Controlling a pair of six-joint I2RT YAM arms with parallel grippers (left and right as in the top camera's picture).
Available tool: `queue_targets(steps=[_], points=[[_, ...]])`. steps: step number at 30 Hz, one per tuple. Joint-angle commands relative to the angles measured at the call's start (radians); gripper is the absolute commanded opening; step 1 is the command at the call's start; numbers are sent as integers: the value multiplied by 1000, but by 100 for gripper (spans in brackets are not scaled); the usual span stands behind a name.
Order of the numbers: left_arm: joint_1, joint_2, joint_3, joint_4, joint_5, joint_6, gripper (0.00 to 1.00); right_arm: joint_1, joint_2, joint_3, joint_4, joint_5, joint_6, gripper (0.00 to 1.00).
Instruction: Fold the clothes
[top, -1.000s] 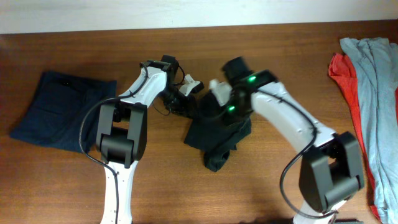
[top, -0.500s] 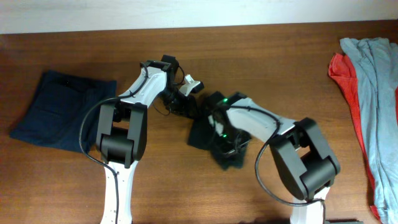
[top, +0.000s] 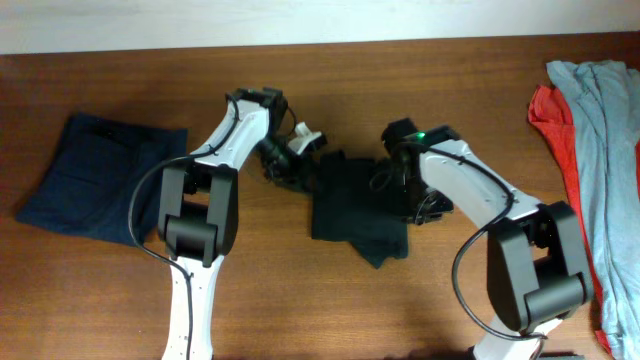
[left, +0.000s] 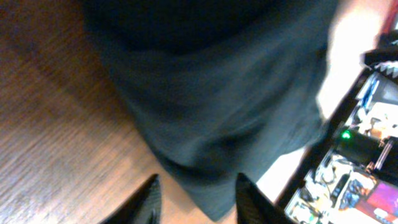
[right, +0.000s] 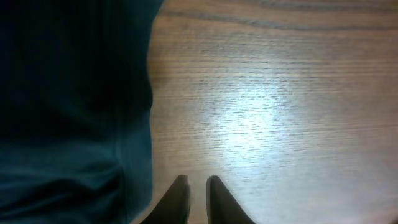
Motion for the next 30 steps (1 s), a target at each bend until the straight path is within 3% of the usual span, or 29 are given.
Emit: queue_targets(steps=[1, 3, 5, 9, 15, 20, 23, 28, 29, 30], points=[[7, 2, 207, -98, 13, -6, 45, -51, -32, 5, 18, -204, -68, 45], [8, 2, 263, -116, 13, -40, 63, -68, -33, 5, 26, -277, -118, 48], [7, 2, 285, -114, 12, -58, 70, -87, -33, 5, 42, -381, -197, 49], [0, 14, 238, -91, 10, -104, 71, -125, -49, 5, 71, -584, -315, 50], [-11, 17, 94, 38, -71, -183, 76, -205, -152, 5, 65, -687, -376, 52], [-27, 17, -29, 148, -56, -251, 80, -301, -352, 5, 64, -706, -384, 64], [-88, 19, -107, 240, 38, -307, 80, -338, -455, 5, 62, -704, -383, 68], [-167, 19, -161, 328, 35, -393, 77, -347, -490, 5, 50, -702, -383, 72], [-176, 19, -168, 340, 28, -412, 73, -347, -489, 5, 44, -702, -383, 72], [-186, 19, -177, 354, 27, -428, 60, -347, -488, 5, 39, -702, -383, 72]])
